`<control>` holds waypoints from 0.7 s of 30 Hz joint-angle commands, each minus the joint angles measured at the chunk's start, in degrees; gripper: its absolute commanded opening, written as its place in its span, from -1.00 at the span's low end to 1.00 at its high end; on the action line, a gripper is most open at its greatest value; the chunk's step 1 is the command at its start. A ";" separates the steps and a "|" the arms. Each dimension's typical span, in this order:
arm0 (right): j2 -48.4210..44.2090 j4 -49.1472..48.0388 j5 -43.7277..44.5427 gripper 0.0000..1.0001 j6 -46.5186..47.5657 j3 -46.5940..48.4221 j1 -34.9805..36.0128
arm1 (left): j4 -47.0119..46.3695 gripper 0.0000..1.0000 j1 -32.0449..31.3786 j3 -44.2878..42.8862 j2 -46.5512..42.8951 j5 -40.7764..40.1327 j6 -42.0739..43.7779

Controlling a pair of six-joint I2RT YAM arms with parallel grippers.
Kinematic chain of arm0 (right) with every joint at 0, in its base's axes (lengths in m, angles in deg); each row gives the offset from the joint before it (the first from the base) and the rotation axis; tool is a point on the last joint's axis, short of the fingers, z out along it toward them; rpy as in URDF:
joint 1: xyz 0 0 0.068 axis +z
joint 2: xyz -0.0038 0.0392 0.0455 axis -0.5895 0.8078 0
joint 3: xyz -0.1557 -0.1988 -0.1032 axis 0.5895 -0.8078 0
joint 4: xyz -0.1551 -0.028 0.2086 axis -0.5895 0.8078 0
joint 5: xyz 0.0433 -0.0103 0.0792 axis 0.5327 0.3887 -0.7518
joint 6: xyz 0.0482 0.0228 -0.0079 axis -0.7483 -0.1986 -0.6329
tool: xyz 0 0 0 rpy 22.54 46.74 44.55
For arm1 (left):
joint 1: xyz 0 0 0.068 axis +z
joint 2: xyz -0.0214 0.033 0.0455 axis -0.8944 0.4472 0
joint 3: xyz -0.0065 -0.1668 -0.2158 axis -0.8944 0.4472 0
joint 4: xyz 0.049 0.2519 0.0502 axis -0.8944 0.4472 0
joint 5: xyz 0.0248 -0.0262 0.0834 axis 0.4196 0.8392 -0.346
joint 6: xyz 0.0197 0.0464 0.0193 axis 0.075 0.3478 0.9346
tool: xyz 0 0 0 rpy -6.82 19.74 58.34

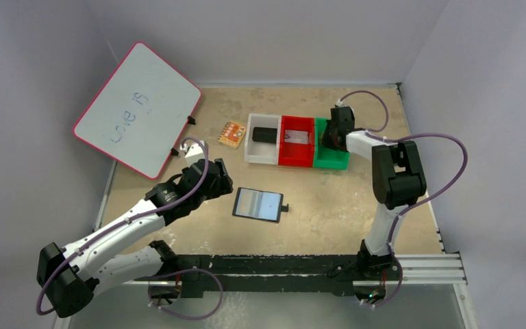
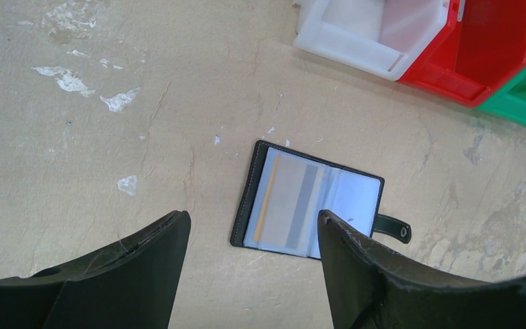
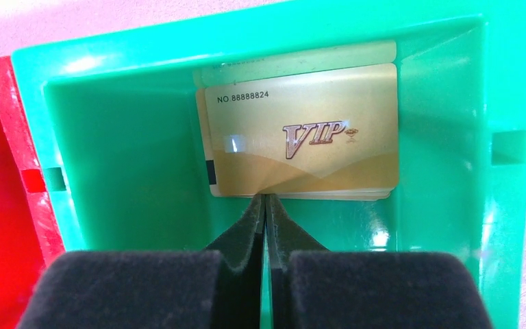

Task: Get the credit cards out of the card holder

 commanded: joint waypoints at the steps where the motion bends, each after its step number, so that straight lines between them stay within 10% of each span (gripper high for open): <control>1: -3.76 -1.17 -0.99 -0.90 -0.62 -1.28 0.33 | -1.72 0.36 0.00 -0.60 0.11 -0.76 -0.64; 21: -45.43 7.39 -1.38 -0.11 -5.04 -15.70 3.77 | -0.83 0.37 0.08 -0.37 1.06 -4.01 -1.44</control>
